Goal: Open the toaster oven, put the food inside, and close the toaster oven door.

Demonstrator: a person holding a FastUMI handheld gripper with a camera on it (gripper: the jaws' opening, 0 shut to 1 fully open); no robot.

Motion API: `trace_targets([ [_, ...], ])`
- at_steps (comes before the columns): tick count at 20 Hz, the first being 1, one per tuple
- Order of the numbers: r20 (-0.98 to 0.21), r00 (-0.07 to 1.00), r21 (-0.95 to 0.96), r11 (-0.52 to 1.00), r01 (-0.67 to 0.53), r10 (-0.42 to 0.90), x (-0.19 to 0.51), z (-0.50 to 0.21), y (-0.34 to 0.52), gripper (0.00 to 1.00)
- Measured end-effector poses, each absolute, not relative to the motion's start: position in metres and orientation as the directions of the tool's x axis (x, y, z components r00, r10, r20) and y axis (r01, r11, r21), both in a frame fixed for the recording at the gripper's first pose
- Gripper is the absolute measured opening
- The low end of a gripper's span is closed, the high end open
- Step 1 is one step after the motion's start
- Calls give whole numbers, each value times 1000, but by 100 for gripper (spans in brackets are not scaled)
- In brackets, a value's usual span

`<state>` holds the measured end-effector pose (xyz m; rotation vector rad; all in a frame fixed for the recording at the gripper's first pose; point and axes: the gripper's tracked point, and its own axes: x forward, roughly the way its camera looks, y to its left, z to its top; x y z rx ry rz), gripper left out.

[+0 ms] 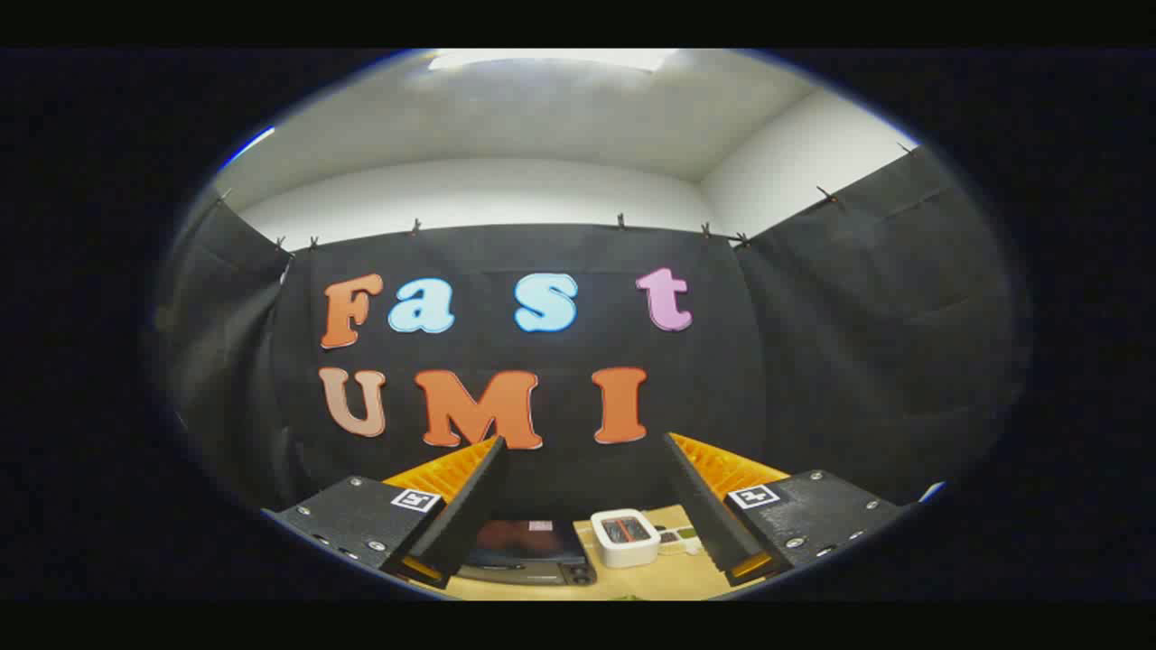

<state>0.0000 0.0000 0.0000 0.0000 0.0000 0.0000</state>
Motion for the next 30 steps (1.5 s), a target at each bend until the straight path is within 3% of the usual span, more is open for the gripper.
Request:
trace_targets([
  [4,-61,998,57,998,-20,23,-25,-13,18,100],
  [11,-120,992,-38,999,-29,24,-25,-30,19,100],
  [30,-101,994,-71,997,-40,33,-8,-38,28,100],
])
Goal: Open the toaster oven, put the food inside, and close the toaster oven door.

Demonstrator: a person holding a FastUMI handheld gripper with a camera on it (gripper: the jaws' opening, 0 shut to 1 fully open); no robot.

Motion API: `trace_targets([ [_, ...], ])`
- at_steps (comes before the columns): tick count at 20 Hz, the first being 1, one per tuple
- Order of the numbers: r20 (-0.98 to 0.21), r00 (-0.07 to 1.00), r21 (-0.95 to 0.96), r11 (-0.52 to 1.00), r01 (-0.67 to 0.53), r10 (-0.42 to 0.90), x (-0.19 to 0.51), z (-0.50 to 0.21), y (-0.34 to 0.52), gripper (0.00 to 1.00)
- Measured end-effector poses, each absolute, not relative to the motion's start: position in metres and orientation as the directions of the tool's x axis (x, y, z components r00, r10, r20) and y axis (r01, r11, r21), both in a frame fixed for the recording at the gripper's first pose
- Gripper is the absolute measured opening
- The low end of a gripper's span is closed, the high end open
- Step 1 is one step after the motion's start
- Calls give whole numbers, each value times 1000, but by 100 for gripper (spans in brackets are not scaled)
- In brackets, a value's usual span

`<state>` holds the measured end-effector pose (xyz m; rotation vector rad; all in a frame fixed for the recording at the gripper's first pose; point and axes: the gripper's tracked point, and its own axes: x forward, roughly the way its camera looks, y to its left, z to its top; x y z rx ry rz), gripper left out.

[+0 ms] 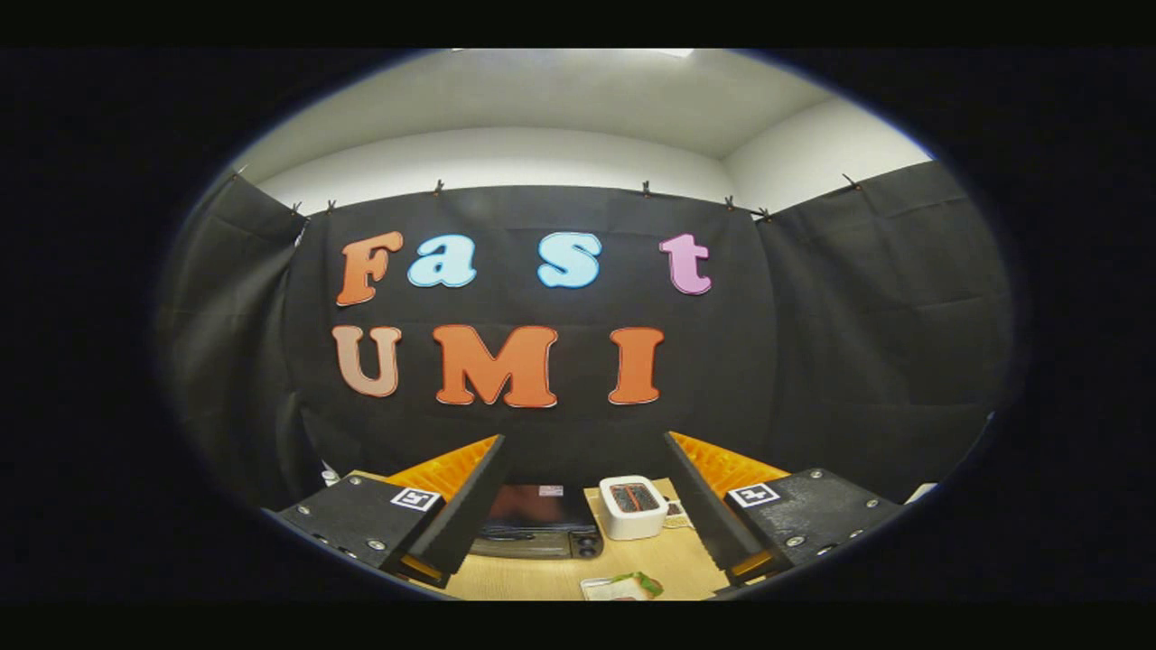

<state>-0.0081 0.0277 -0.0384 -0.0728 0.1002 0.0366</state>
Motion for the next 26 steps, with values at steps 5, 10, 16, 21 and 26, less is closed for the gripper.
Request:
trace_targets([
  [5,-108,992,-56,996,-67,60,9,-60,45,100],
  [10,-169,976,-33,989,-141,134,32,-114,88,100],
  [16,-250,955,-39,983,-178,163,71,-206,130,100],
  [21,-356,919,-47,979,-196,167,98,-292,153,100],
  [26,-464,869,-65,972,-225,170,113,-362,169,100],
])
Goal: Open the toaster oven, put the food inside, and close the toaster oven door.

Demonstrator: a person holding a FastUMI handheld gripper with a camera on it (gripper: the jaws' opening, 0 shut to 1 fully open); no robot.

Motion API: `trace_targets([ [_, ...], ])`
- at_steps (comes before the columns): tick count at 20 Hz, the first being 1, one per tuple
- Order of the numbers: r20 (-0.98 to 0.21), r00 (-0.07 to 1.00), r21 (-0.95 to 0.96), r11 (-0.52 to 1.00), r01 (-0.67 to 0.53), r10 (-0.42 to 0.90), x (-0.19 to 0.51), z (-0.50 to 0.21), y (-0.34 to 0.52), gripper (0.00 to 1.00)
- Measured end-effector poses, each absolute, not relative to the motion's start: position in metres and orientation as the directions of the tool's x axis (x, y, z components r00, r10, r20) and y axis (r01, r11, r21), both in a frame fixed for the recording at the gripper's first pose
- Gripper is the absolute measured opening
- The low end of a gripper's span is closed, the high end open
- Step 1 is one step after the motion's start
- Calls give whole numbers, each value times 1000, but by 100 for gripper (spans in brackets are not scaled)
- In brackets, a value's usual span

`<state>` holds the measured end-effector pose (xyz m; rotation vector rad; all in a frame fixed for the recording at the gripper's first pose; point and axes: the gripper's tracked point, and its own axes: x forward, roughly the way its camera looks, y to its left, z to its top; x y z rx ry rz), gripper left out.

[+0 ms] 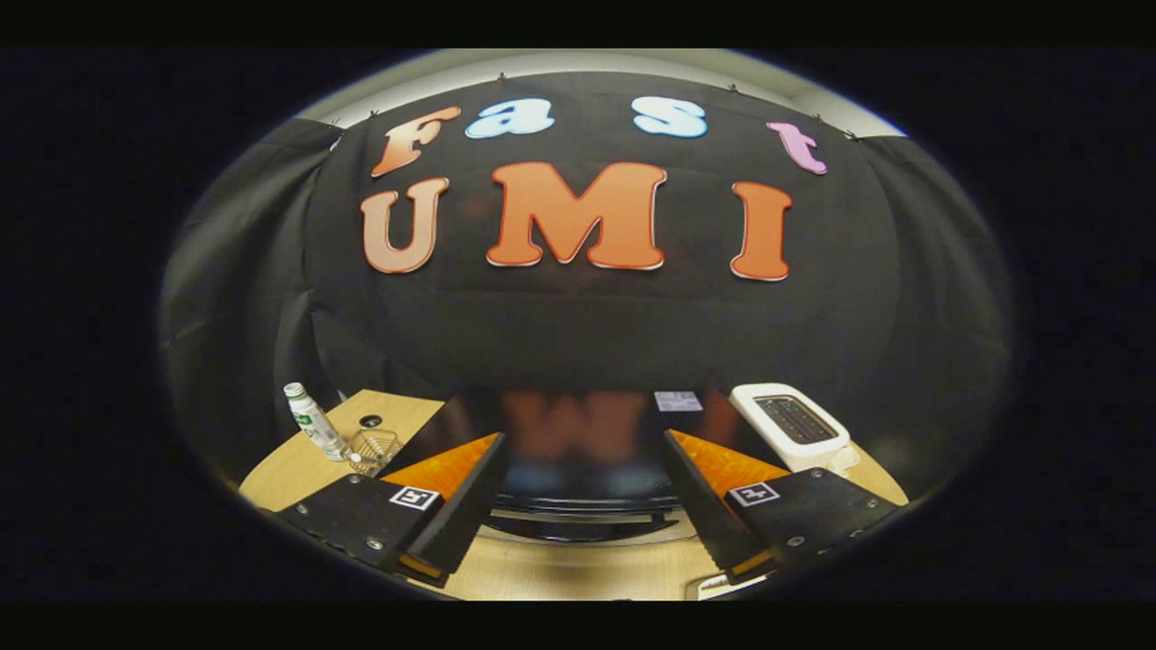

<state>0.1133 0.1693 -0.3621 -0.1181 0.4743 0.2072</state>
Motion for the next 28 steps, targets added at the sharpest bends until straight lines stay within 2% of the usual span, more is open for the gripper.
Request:
trace_targets([
  [6,-540,828,-74,972,-223,149,111,-398,177,100],
  [28,-585,803,-51,983,-174,112,40,-391,156,100],
])
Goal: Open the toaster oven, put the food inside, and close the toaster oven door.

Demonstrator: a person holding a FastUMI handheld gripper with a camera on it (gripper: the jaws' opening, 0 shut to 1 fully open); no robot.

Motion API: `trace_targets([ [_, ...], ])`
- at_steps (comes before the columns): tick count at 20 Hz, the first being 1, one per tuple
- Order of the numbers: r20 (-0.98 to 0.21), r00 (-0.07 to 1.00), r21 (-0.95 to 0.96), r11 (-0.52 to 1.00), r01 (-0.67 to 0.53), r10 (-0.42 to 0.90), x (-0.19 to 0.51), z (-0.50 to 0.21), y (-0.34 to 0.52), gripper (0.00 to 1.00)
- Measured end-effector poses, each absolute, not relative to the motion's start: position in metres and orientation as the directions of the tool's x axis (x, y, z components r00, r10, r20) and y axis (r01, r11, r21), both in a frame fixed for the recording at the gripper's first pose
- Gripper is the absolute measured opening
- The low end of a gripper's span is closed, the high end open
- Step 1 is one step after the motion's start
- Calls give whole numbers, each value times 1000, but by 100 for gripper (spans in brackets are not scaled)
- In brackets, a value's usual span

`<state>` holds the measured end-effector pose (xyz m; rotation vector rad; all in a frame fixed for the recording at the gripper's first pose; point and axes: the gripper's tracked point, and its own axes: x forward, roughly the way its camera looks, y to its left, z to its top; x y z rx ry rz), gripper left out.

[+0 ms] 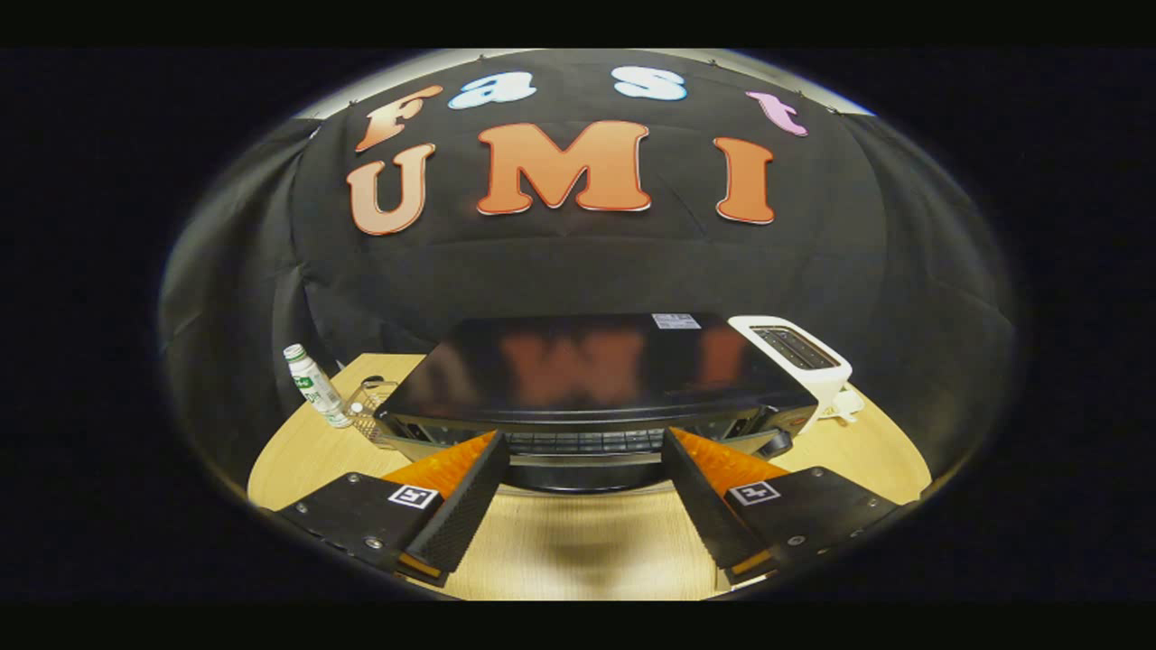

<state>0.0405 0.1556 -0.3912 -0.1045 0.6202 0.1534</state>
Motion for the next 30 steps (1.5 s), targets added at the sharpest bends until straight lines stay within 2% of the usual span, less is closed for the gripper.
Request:
trace_targets([
  [7,-627,772,-50,984,-173,104,-17,-405,145,100],
  [17,-732,677,-51,984,-172,80,-93,-464,127,100],
  [25,-813,580,-61,981,-183,58,-124,-522,117,100],
  [30,-808,583,-37,981,-189,82,-122,-514,116,99],
])
